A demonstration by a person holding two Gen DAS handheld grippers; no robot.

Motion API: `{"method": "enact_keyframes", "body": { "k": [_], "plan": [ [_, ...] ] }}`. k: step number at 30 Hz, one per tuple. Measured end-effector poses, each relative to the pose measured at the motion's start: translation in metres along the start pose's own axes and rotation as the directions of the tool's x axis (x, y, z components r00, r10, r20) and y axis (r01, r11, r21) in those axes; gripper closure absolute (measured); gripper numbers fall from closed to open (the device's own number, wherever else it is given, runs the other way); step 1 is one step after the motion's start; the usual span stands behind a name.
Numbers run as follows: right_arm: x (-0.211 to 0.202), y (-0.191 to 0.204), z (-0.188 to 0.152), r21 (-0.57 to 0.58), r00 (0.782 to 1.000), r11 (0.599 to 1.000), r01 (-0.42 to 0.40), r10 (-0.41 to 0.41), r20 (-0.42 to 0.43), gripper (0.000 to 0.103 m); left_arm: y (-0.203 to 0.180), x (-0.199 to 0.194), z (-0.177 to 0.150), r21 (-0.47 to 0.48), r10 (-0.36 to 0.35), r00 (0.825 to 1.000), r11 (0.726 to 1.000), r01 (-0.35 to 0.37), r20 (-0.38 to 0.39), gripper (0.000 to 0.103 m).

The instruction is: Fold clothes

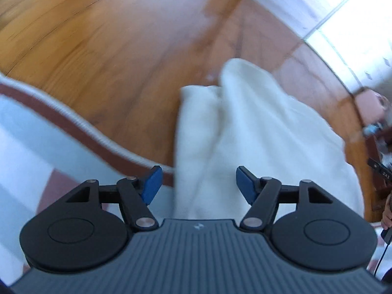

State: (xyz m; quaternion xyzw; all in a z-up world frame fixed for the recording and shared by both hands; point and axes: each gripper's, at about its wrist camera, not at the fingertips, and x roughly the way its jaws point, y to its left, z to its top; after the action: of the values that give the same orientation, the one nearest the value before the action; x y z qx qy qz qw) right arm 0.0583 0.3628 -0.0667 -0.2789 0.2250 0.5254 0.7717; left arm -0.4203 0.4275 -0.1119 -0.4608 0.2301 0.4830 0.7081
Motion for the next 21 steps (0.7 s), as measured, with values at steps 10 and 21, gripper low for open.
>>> {"method": "enact_keyframes", "body": {
  "k": [10,21],
  "plan": [
    [-0.052,0.077,-0.047,0.005,0.914,0.918,-0.395,0.394,-0.099,0.042,-0.044,0.041,-0.006,0.262,0.088,0.996,0.961,-0.091,0.022,0.092],
    [-0.042,0.083,-0.077,0.013,0.935,0.942,-0.336,0.335,-0.121,0.044,-0.008,0.004,-0.005,0.228,0.377,0.926,0.901,-0.368,0.005,0.095]
  ]
}}
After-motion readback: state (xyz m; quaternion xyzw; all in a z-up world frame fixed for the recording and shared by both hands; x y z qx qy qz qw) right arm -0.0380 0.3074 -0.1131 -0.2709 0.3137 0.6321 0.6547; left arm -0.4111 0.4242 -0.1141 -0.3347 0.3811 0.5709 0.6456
